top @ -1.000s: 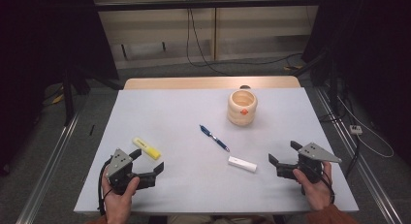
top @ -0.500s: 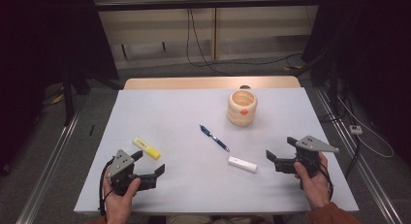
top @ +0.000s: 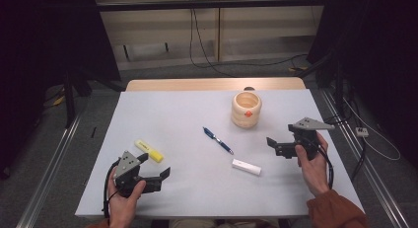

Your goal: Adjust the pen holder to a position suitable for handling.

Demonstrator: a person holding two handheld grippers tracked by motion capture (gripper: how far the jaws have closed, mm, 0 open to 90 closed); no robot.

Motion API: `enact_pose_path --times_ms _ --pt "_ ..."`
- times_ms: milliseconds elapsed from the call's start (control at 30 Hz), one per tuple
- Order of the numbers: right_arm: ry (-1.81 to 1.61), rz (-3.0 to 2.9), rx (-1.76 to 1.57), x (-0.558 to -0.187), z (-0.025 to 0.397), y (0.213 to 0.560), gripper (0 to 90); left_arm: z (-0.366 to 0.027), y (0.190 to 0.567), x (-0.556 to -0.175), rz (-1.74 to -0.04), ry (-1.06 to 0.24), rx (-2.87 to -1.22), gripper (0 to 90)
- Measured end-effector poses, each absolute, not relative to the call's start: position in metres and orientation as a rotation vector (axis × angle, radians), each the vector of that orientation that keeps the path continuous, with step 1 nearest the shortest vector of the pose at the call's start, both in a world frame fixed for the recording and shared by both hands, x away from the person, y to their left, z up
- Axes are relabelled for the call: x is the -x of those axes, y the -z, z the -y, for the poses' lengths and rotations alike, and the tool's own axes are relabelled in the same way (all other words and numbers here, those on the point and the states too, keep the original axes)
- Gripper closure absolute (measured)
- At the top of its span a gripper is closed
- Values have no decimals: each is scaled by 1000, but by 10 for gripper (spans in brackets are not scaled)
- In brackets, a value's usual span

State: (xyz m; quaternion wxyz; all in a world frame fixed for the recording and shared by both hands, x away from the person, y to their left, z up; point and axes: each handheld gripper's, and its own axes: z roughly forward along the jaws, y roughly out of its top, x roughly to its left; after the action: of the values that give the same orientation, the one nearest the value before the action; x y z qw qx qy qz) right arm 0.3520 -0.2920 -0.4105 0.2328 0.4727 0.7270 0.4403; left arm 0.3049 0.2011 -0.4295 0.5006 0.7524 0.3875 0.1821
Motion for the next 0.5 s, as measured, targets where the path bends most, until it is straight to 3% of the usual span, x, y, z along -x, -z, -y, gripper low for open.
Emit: enact_pose_path --times_ms 233,367,500 --pt "-1235 -1975 -1318 -377 292 402 107 -203 430 -304 -950 -452 -1812 65" --pt "-1252 -1973 -1282 -393 292 397 81 -204 430 -305 -951 -452 -1812 65" --pt "-1232 -1982 -1276 -412 287 393 126 -203 430 -305 -956 -447 -1805 65"
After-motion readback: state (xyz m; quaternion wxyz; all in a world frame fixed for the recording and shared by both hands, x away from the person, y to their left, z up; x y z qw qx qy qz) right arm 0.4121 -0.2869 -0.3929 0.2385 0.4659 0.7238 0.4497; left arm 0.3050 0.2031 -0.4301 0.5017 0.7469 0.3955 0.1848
